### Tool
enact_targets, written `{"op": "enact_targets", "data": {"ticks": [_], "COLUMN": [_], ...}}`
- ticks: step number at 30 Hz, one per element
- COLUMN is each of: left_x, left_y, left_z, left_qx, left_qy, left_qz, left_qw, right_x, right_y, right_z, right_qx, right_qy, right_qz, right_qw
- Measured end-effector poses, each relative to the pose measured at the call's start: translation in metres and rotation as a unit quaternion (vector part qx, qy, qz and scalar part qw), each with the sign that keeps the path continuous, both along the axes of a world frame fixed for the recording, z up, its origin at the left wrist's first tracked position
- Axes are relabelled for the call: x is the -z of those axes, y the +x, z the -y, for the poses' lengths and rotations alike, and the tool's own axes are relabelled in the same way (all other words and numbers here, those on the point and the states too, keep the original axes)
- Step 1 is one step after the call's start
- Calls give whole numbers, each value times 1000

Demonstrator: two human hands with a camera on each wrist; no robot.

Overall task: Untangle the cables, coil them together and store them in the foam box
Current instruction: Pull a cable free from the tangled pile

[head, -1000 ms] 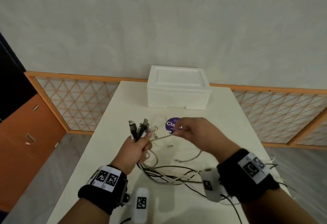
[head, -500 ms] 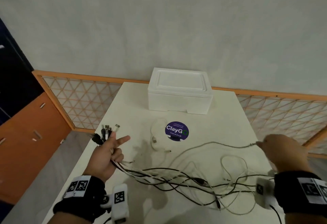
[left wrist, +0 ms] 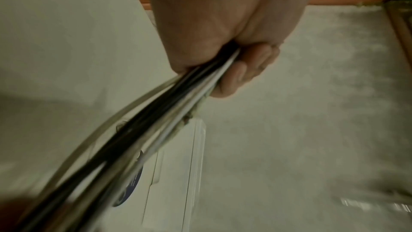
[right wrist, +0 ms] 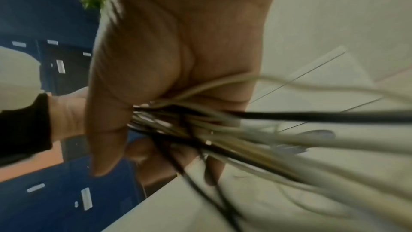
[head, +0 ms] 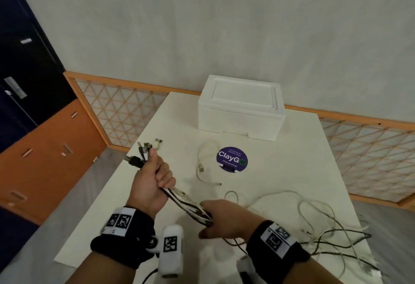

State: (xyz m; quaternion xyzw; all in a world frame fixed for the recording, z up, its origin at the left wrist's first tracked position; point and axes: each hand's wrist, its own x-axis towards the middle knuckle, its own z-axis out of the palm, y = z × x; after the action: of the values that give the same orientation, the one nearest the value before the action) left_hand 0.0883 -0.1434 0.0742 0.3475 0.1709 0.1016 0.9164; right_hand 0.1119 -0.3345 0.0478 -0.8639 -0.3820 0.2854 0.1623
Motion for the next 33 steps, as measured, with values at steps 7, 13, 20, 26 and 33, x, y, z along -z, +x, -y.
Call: {"op": "enact_targets", "data": {"ticks": [7, 13, 20, 26, 33], "left_x": [50, 89, 98, 97, 90], "left_y": [-2, 8, 17, 24, 30], "left_z": [-49, -35, -41, -42, -39], "left_qx": [-184, -233, -171, -135, -124], "left_qy": [-27, 71, 33, 44, 41], "left_qz": [-121, -226, -210, -207, -170], "left_qw": [975, 943, 962, 968, 977], "right_x": [16, 13, 47, 91, 108], "right_y": [28, 58, 119, 145, 143], "right_z": [84, 83, -29, -85, -80], "right_qx": [142, 113, 159, 166, 102], "right_qy": [-154, -236, -78, -115, -119], "right_qz": [81, 5, 88, 148, 203], "right_qw": [975, 965, 980, 968, 967]}}
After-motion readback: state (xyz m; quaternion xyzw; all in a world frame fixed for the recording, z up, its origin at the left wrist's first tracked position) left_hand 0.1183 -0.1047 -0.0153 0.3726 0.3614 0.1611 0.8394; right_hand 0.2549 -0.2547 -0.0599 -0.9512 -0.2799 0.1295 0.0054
